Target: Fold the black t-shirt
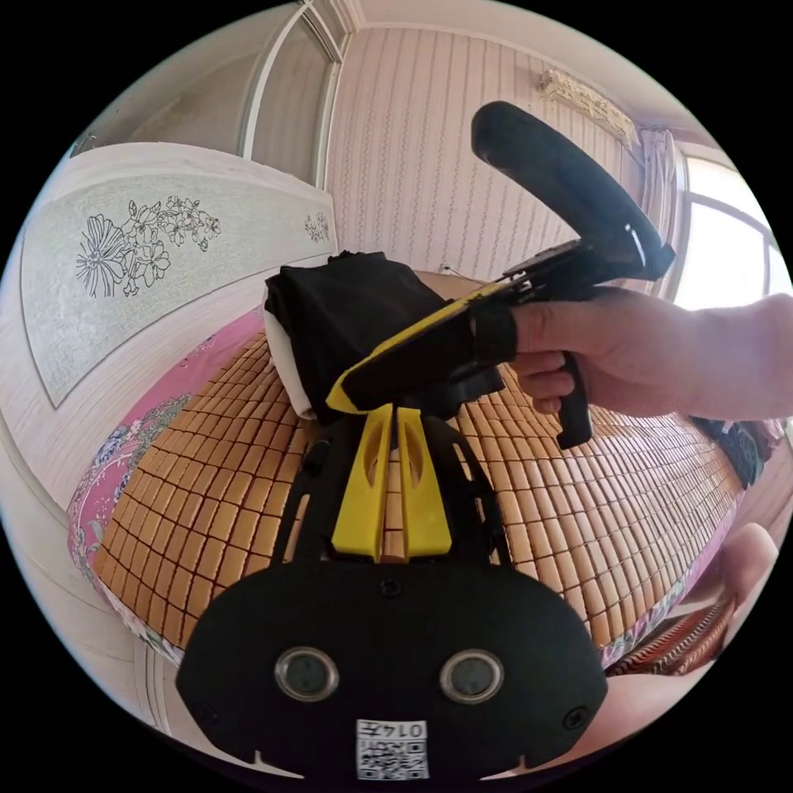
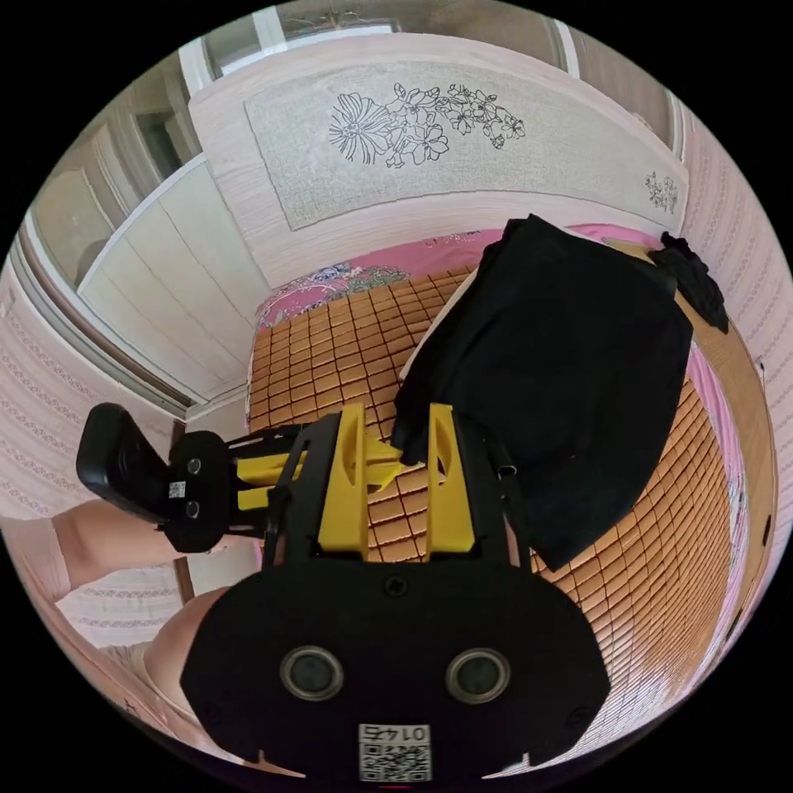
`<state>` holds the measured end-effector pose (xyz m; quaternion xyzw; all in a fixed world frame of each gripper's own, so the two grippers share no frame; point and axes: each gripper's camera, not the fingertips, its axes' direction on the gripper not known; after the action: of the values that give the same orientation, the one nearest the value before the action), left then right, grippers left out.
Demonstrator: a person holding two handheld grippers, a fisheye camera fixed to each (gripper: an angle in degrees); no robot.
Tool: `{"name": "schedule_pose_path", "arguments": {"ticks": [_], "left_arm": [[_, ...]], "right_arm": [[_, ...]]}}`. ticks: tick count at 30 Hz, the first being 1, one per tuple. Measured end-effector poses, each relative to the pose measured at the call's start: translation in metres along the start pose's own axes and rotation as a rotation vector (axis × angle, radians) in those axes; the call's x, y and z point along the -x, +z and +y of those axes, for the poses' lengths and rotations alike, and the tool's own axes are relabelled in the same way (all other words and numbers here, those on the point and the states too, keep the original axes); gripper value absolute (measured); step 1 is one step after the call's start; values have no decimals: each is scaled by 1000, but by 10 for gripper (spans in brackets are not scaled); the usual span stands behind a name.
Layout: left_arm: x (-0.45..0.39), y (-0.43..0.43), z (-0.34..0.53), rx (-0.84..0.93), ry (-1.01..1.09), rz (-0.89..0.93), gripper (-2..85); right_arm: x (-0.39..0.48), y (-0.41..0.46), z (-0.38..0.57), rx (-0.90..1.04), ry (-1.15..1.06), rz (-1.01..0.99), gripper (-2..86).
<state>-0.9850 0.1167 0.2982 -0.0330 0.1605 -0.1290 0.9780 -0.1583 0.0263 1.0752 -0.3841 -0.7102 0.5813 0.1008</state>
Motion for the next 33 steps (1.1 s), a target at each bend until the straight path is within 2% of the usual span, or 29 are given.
{"name": "schedule_pose_path", "arguments": {"ticks": [2, 6, 9, 11, 16, 20, 25, 29, 33], "left_arm": [[2, -8, -3, -19, 10, 7, 4], [21, -22, -4, -22, -63, -8, 50], [34, -24, -10, 10, -112, -106, 102], [43, -16, -20, 44, -164, -87, 109], [46, -3, -55, 72, -256, -46, 67], [34, 11, -85, 198, -229, -91, 34], [26, -16, -99, 151, -270, -66, -4], [-12, -57, -121, 91, -130, -85, -8], [-45, -70, -126, 134, -8, -127, -8]], "right_arm": [[-9, 0, 0, 43, 48, 83, 16], [-32, -22, 17, -23, 73, 87, -1], [-55, -45, 34, -58, 107, 75, -4], [-72, -66, 50, -94, 131, 73, -5], [-95, -114, 85, -148, 152, 61, -5], [-109, -171, 129, -222, 145, 97, -6], [-129, -230, 192, -296, 178, 200, -5], [-151, -267, 259, -335, 277, 232, -5], [-163, -295, 325, -389, 358, 163, -5]]}}
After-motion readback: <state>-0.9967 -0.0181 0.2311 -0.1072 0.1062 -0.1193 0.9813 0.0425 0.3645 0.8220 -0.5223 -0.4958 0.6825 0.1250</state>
